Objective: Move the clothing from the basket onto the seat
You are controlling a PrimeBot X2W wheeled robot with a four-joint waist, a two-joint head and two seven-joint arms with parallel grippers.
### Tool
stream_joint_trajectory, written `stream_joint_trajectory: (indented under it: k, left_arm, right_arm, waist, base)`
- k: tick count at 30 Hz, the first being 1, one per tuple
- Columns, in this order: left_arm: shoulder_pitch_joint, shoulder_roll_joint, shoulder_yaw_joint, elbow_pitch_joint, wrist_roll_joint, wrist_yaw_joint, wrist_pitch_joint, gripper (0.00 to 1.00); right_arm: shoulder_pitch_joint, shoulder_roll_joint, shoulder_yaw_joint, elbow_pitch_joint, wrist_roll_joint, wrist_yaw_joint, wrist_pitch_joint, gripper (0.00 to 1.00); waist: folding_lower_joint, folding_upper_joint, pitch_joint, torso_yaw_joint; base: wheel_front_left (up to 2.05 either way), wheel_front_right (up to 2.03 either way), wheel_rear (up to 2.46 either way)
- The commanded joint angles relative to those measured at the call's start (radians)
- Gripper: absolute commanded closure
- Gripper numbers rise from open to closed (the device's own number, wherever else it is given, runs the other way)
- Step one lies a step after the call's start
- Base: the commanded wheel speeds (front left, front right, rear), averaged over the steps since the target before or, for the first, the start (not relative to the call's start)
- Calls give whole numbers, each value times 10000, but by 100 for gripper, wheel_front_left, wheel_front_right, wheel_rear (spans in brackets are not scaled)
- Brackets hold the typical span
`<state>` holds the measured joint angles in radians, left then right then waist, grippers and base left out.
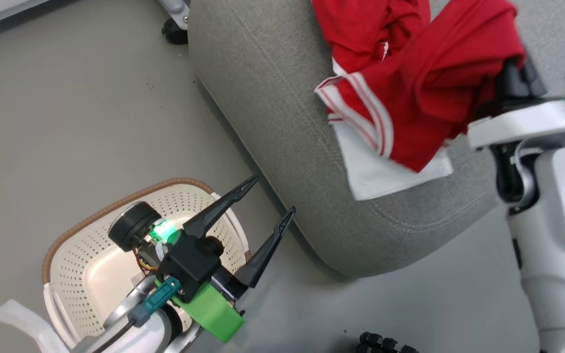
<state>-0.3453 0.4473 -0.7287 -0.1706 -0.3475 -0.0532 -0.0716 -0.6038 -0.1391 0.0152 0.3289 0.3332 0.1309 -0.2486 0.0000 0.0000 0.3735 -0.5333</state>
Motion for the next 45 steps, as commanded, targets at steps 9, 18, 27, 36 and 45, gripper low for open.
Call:
stream_joint_trajectory:
  k: [9,18,27,36,45]
  left_arm:
    - [-1329,1,-22,-321,467,-274,45,0]
    - [-2220,-54,-119,-355,822,-413,-70,0]
    - [-2446,-113,-266,-214,862,-419,-202,0]
    - [-2266,-154,-302,133,677,-345,-460,0]
    - [-1533,-534,-295,908,226,-8,-1161,0]
  right_arm:
    - [-2728,-1077,-1292,989,45,-5,-86,100]
    - [-4276,-2106,-1685,2760,-49,-3,-153,100]
    - [-3710,-1973,-1547,4514,56,-5,-162,100]
    - [-2262,-1524,-2187,3647,-181,-5,-167,0]
    - [340,-486,-2488,1079,-741,-5,-167,0]
  waist:
    - [0,0,1709,1503]
    - [0,0,2853,2345]
    - [0,0,3210,2517]
    - [0,0,2725,2482]
    - [0,0,1238,2802]
  base:
    - [0,0,0]
    - [0,0,0]
    - [0,0,0]
    - [0,0,0]
    - [0,0,0]
